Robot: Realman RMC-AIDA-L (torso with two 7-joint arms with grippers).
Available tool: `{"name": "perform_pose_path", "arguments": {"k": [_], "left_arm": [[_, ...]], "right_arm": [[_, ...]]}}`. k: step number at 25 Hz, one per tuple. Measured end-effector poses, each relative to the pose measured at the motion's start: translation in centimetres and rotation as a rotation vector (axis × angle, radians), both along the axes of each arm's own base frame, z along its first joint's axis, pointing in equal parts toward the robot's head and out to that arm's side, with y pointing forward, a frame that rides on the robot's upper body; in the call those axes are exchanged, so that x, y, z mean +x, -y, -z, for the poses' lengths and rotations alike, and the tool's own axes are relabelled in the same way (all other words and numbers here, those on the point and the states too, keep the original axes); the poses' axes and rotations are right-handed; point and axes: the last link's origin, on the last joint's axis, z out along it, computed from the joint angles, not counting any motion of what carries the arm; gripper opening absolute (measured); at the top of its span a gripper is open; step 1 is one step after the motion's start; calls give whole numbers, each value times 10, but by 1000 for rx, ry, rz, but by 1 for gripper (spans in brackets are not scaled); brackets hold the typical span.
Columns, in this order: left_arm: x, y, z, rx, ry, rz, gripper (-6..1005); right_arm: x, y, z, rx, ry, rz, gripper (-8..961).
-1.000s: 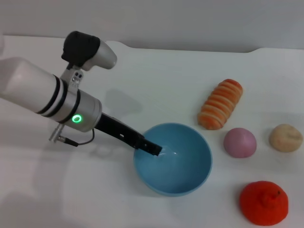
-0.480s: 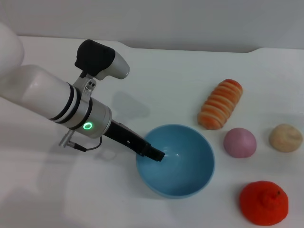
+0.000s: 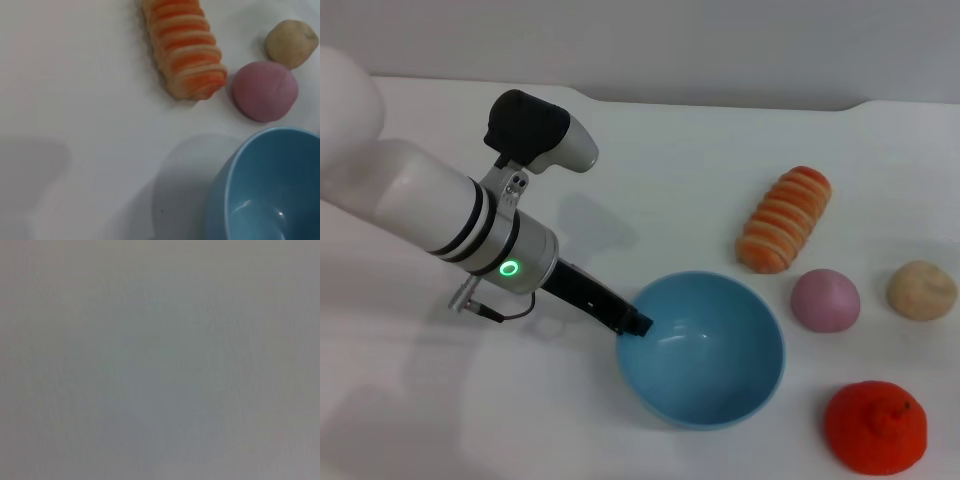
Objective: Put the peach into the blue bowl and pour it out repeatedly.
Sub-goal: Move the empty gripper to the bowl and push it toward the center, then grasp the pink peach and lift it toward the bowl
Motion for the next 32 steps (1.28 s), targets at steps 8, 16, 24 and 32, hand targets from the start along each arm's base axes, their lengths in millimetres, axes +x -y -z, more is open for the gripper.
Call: {"name": "perform_pose_path", "arguments": {"k": [8,16,24,32], "left_arm": [[-1,-8,5,13,-26,4,134],[22,-28,0,49,-36,87,-1],[42,-69,-15,179,-251,219,-2],[58,-88,-29,250,-312,224,0]], "right_arm": [[0,0,0,1,-1,2,779],[0,1,1,0,-4,3,780],[0,-1,5,-57,-128,-13,780],[-9,-28,-15,-311,-189,-118,779]]}}
